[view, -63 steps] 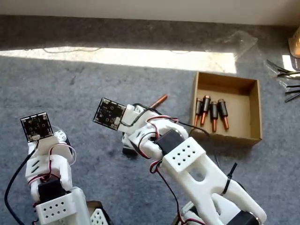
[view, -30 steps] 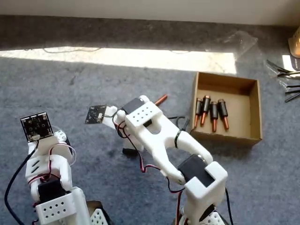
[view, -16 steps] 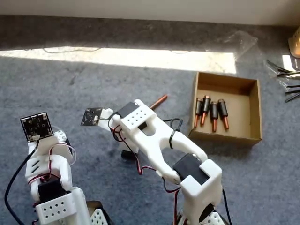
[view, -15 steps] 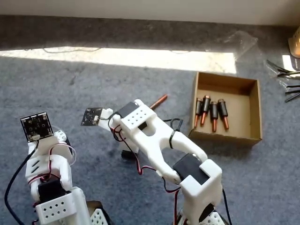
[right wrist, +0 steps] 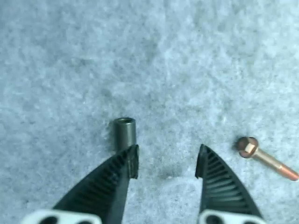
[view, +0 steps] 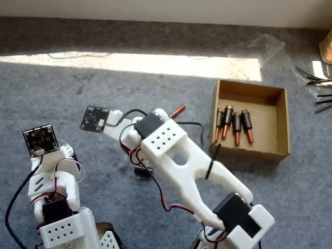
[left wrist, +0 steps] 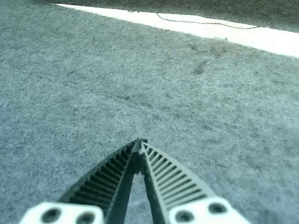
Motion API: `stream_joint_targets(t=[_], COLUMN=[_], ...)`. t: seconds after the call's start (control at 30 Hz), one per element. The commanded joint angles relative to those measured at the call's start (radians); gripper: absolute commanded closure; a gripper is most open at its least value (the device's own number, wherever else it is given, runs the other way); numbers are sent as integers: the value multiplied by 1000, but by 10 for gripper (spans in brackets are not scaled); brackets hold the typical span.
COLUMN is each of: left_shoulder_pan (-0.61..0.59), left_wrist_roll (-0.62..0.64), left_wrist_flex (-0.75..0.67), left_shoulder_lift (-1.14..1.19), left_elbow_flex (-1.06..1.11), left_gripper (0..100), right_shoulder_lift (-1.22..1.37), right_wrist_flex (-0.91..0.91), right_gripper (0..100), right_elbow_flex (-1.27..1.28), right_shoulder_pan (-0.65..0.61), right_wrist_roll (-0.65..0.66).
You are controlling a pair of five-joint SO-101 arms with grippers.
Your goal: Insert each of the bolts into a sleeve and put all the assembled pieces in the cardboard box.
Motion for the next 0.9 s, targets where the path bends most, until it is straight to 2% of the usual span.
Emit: stream_joint_targets(t=[0.0, 0.3, 0.5, 0.87], left_shoulder_pan=[-7, -2, -2, -2], left_wrist_roll=[-8, -8, -8, -8], left_wrist_flex=[-28, -51, -77, -77], left_shoulder_lift=[-18, -16, -16, -16], left_elbow_flex=[-5, 21, 38, 38], left_gripper=[993, 993, 993, 993], right_shoulder_lift=[-102, -127, -110, 96], right_wrist_flex=[-30, -225, -225, -217], right_gripper=[815, 815, 815, 815], right_elbow_flex=[59, 246, 271, 222], right_shoulder_pan=[-45, -28, -35, -44], right_wrist_roll=[-14, -101, -95, -98])
